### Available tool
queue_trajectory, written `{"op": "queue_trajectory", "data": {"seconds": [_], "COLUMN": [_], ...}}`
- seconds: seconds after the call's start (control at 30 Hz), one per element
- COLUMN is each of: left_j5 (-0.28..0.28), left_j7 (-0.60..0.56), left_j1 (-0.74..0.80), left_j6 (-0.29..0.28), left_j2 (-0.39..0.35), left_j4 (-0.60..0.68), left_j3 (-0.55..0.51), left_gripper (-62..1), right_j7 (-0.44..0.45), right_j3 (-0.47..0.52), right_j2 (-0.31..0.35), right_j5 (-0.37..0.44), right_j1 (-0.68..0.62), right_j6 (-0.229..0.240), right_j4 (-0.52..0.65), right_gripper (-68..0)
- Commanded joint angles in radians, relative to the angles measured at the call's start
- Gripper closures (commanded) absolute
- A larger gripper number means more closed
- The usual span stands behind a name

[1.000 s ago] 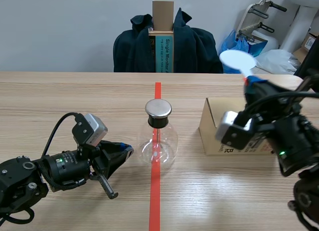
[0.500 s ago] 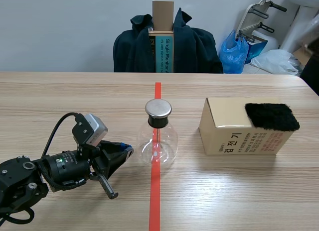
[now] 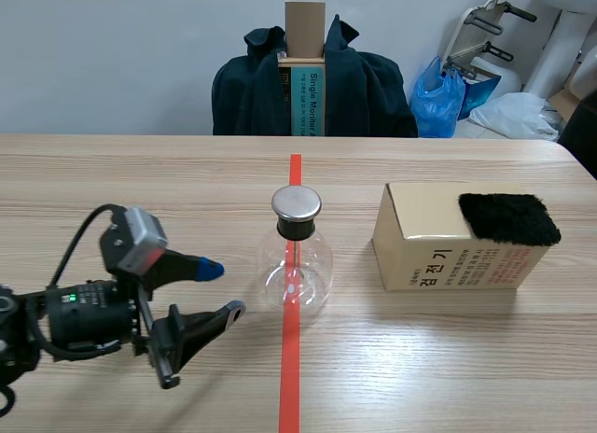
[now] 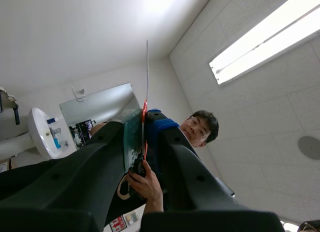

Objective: Do the electroscope experiment.
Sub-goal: 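Rub the plate on the fur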

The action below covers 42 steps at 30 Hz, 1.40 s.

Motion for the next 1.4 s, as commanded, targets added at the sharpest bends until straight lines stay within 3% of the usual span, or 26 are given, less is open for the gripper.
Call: {"op": "queue_trajectory", "data": {"seconds": [0.0, 0.07, 0.2, 0.37, 0.53, 0.83, 1.1, 1.37], "left_j5": [-0.051, -0.087, -0.179, -0.189, -0.189, -0.188, -0.189, -0.189], "left_j7": [-0.019, -0.019, -0.020, -0.021, -0.024, -0.020, -0.020, -0.020], "left_j1": [0.046, 0.105, 0.262, 0.462, 0.576, 0.586, 0.585, 0.585], "left_j6": [-0.033, -0.076, -0.081, -0.081, -0.081, -0.081, -0.081, -0.081], "left_j2": [-0.047, -0.105, -0.224, -0.300, -0.292, -0.283, -0.283, -0.283], "left_j4": [0.081, 0.170, 0.347, 0.508, 0.577, 0.580, 0.580, 0.580], "left_j3": [-0.048, -0.095, -0.211, -0.367, -0.470, -0.483, -0.483, -0.483], "left_gripper": [-53.1, -61.8, -62.3, -62.3, -62.3, -62.3, -62.3, -62.3], "right_j7": [-0.007, -0.007, -0.007, -0.015, -0.052, -0.073, 0.046, 0.143], "right_j3": [0.003, 0.003, 0.003, 0.003, 0.003, 0.003, -0.009, -0.039], "right_j2": [0.005, 0.005, 0.005, 0.005, 0.005, 0.005, -0.040, -0.069], "right_j5": [0.003, 0.003, 0.004, 0.004, 0.007, 0.031, 0.030, 0.006], "right_j1": [0.011, 0.011, 0.011, 0.011, 0.011, 0.006, 0.047, 0.078], "right_j6": [-0.012, -0.012, -0.011, -0.011, -0.011, -0.011, 0.019, 0.100], "right_j4": [0.003, 0.003, 0.003, 0.003, 0.001, -0.097, -0.323, -0.465], "right_gripper": [-0.7, -0.7, -0.7, -0.7, -0.7, -0.7, -0.7, -0.7]}}
